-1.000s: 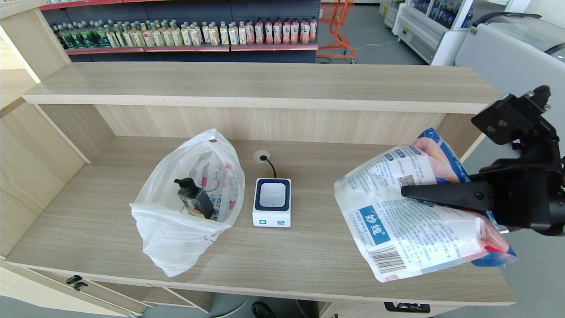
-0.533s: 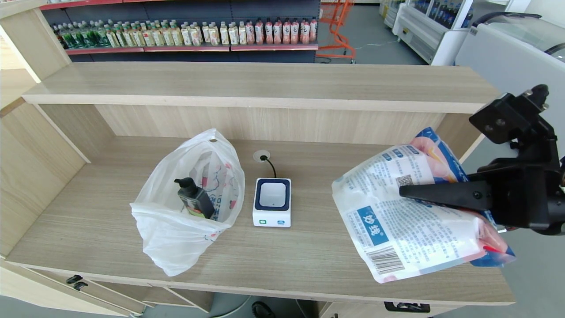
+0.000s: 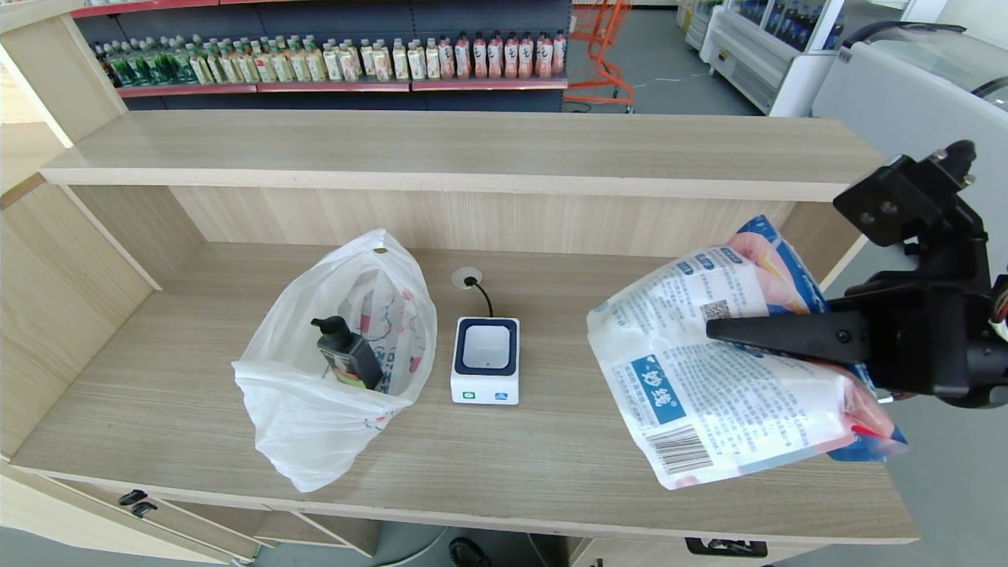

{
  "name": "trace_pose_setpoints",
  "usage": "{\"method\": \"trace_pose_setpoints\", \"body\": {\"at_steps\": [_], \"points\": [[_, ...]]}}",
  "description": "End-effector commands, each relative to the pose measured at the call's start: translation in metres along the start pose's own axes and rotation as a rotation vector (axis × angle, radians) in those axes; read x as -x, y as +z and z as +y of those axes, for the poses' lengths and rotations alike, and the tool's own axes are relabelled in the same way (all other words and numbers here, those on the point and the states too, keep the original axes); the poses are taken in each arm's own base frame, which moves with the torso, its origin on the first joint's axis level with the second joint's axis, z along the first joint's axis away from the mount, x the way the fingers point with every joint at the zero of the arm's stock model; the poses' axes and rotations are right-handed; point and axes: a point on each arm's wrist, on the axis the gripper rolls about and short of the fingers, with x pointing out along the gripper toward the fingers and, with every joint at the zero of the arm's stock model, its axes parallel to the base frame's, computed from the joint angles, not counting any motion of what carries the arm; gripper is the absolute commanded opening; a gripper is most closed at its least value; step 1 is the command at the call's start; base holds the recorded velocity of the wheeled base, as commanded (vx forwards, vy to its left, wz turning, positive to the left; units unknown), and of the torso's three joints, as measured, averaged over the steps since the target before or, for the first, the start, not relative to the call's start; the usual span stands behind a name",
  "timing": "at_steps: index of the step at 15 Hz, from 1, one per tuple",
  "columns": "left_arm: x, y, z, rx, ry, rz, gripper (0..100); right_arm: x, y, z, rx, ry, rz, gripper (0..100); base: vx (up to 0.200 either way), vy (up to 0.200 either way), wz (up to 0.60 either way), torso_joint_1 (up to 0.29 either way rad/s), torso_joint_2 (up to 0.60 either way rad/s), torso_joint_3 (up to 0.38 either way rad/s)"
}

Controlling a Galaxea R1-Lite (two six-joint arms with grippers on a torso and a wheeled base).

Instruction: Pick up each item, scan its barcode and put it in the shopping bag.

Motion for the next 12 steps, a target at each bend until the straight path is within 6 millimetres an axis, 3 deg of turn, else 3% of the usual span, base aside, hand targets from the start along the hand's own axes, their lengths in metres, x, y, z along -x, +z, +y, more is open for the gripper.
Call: {"method": "trace_pose_setpoints", "body": {"at_steps": [1,6,9,12], "points": [[0.000,0.000,0.000,0.000,0.000,0.000,100,-0.002,0.001,0.000,0.005,0.007,0.001,0,0.000,0.000,0.00,0.000,0.00,0.000],[0.000,0.000,0.000,0.000,0.000,-0.001,100,-0.003,0.003,0.002,0.042,0.015,-0.003,0,0.000,0.000,0.00,0.000,0.00,0.000],[0.000,0.000,0.000,0.000,0.000,0.002,100,0.003,-0.010,-0.009,0.513,-0.056,-0.006,0,0.000,0.000,0.00,0.000,0.00,0.000],[0.000,0.000,0.000,0.000,0.000,0.000,100,0.016,-0.009,-0.025,1.036,-0.406,0.053,0,0.000,0.000,0.00,0.000,0.00,0.000]]}}
